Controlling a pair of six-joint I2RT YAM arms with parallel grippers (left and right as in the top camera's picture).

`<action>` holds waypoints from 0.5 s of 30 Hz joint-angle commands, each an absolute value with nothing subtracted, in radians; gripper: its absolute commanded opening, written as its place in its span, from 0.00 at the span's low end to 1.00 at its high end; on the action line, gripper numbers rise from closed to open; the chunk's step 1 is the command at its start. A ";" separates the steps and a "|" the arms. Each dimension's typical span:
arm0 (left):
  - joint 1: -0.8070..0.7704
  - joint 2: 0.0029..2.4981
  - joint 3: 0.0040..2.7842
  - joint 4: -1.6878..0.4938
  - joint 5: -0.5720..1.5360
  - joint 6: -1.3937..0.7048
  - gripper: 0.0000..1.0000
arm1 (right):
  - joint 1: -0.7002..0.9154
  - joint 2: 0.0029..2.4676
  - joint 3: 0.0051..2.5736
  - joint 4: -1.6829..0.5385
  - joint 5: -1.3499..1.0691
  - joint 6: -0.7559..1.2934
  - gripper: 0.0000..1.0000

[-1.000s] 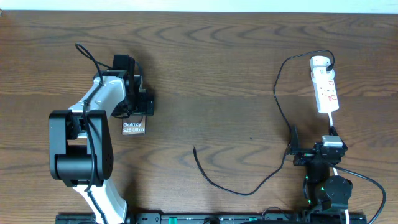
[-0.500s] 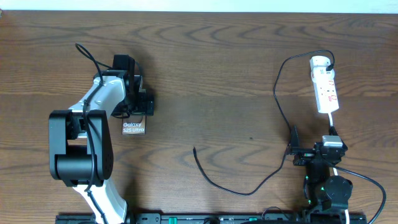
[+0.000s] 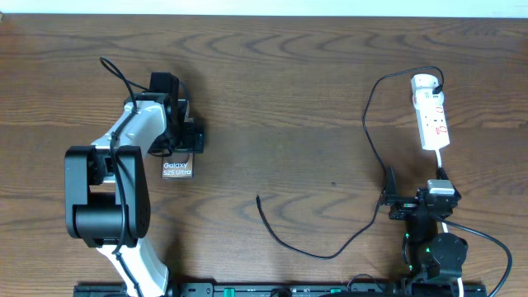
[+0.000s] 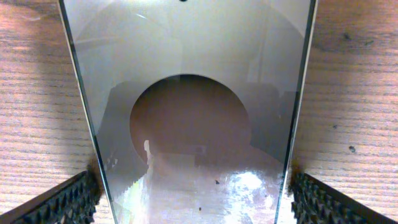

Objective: Plug charger to phone and switch on socket
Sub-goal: 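Lower the left gripper and close it on the phone's sides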

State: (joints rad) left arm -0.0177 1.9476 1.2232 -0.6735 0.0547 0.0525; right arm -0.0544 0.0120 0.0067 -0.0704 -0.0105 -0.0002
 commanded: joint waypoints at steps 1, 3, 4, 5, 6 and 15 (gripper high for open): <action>-0.017 1.970 1.195 -0.672 0.044 0.059 0.91 | -0.058 0.007 0.006 -0.075 -0.010 0.007 0.99; -0.017 1.970 1.195 -0.673 0.044 0.059 0.81 | -0.058 0.007 0.006 -0.075 -0.010 0.007 0.99; -0.017 1.970 1.195 -0.674 0.044 0.059 0.80 | -0.058 0.007 0.006 -0.075 -0.010 0.007 0.99; -0.017 1.970 1.195 -0.675 0.044 0.059 0.80 | -0.058 0.007 0.006 -0.075 -0.010 0.007 0.99; -0.017 1.970 1.195 -0.675 0.044 0.059 0.80 | -0.058 0.007 0.006 -0.075 -0.010 0.007 0.99; -0.017 1.970 1.195 -0.694 0.044 0.059 0.91 | -0.058 0.007 0.006 -0.075 -0.010 0.007 0.99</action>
State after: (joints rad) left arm -0.0170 1.9476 1.2232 -0.6758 0.0540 0.0540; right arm -0.0544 0.0120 0.0067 -0.0708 -0.0105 -0.0002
